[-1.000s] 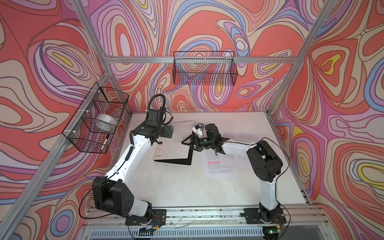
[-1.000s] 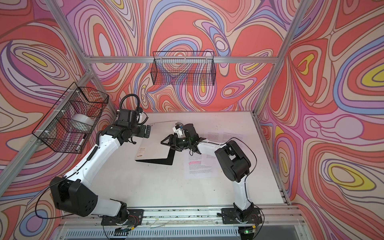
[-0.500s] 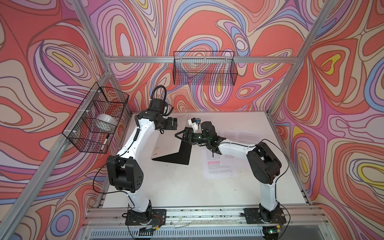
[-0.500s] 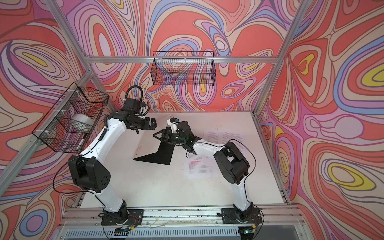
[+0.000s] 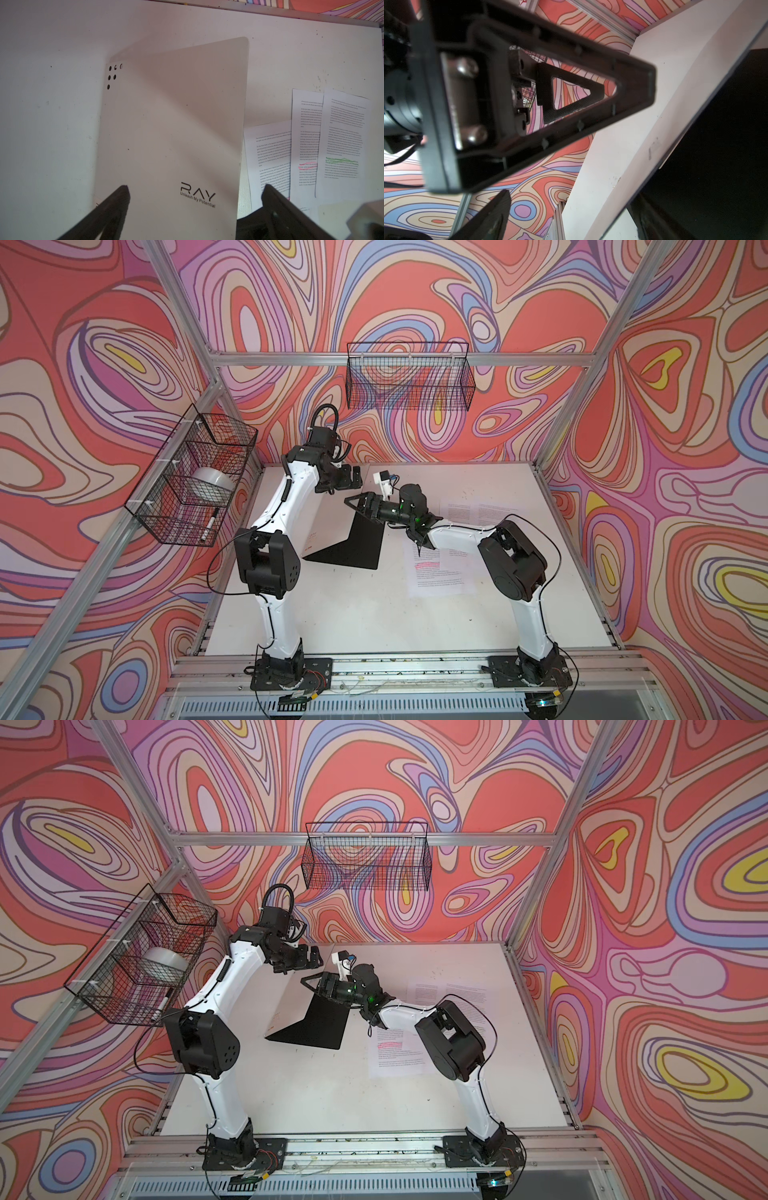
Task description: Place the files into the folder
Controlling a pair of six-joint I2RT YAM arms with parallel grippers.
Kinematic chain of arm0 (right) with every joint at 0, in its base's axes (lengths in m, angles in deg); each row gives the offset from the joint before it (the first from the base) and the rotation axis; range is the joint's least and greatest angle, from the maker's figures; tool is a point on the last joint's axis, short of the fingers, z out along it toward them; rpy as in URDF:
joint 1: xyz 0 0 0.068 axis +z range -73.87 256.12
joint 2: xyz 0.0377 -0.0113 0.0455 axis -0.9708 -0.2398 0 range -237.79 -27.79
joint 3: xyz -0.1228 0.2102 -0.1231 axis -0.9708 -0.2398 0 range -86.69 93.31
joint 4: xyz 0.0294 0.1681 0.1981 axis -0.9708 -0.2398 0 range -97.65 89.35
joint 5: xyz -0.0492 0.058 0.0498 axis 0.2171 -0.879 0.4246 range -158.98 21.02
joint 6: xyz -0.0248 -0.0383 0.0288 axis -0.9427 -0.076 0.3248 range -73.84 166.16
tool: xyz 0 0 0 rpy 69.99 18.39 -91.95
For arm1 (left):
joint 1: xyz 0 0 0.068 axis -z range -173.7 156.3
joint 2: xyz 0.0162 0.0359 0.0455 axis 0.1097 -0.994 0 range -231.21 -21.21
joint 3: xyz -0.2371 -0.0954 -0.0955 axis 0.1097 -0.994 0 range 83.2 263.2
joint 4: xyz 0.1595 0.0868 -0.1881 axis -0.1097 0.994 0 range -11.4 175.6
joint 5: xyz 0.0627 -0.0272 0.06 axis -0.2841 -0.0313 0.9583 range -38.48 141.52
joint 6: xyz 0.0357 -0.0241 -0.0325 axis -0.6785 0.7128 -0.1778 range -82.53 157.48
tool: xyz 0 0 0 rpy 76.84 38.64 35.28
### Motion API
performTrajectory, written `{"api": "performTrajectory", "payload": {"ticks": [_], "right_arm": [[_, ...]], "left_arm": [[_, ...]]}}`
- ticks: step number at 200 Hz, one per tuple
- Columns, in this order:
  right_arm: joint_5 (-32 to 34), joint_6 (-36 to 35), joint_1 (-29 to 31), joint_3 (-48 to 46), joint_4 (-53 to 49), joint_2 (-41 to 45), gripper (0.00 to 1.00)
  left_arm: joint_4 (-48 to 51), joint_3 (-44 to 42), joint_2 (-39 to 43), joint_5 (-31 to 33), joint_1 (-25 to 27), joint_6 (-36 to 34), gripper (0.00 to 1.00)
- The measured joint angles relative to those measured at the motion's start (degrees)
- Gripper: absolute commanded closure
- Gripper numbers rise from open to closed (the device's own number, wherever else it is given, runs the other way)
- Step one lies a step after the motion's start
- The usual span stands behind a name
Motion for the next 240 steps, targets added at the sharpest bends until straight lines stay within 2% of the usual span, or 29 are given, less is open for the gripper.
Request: {"api": "performTrajectory", "payload": {"ticks": [79, 102, 151, 174, 209, 229, 240], "right_arm": [[-0.02, 3.13, 0.31, 2.60, 4.94, -1.31, 0.06], [-0.11, 3.74, 0.42, 3.17, 5.99, -2.29, 0.06], [-0.33, 4.76, 0.50, 4.15, 6.69, -3.76, 0.06], [-0.61, 5.11, 0.70, 4.98, 7.28, -3.87, 0.06], [-1.33, 6.14, 0.83, 6.86, 8.57, -4.96, 0.06], [-1.90, 6.91, 0.83, 8.26, 9.44, -6.38, 0.06], [-2.03, 7.21, 0.83, 8.61, 9.84, -7.15, 0.06]], "left_arm": [[2.60, 6.03, -5.22, 0.74, 0.00, 0.61, 0.01], [3.04, 6.43, -5.53, 2.25, 0.04, 0.55, 0.09], [4.07, 8.02, -6.08, 7.02, 0.17, -0.07, 0.33], [4.24, 8.17, -6.19, 9.09, 0.15, -0.55, 0.40], [4.72, 9.53, -7.13, 11.04, 0.22, -0.90, 0.41], [4.72, 9.79, -7.45, 12.26, 0.52, -1.18, 0.47], [4.76, 9.97, -7.61, 12.59, 0.70, -1.57, 0.54]]}}
